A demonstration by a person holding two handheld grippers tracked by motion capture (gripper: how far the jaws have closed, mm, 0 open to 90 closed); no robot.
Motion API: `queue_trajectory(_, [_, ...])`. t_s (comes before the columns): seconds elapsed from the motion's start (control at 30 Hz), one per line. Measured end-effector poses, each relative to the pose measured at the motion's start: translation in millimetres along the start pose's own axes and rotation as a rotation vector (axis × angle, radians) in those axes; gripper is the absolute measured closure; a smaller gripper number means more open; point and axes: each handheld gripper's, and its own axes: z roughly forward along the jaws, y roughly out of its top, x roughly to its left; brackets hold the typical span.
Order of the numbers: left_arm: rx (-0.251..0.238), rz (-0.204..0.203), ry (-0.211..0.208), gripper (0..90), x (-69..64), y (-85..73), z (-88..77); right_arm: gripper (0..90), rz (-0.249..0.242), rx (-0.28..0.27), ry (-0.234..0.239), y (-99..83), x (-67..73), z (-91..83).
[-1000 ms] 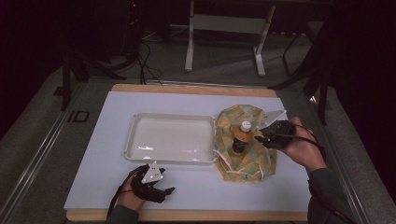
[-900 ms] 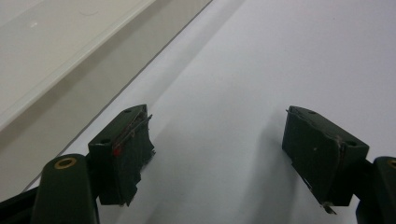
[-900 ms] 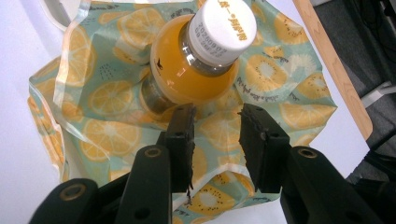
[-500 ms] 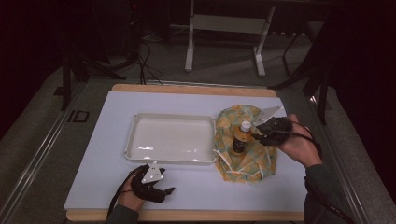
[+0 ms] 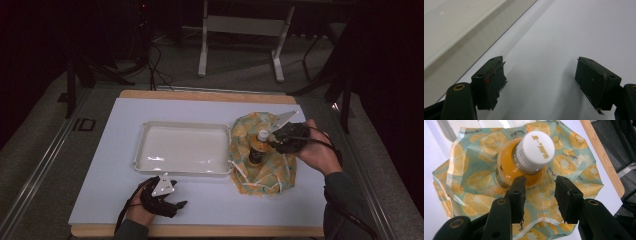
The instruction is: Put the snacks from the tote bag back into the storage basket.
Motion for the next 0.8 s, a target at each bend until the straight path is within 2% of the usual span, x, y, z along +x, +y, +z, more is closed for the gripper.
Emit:
queue_trajectory(0.3, [0.0, 0.002, 0.001, 23.7, -0.1, 0.0, 0.0, 59.6, 0.003, -0.005, 0.014, 4.7, -2.2, 0.1])
queue_trajectory(0.8, [0.0, 0.001, 0.0, 23.7, -0.2, 0.0, 0.0, 56.6, -0.036, 0.023, 0.019, 16.8, -0.8, 2.9])
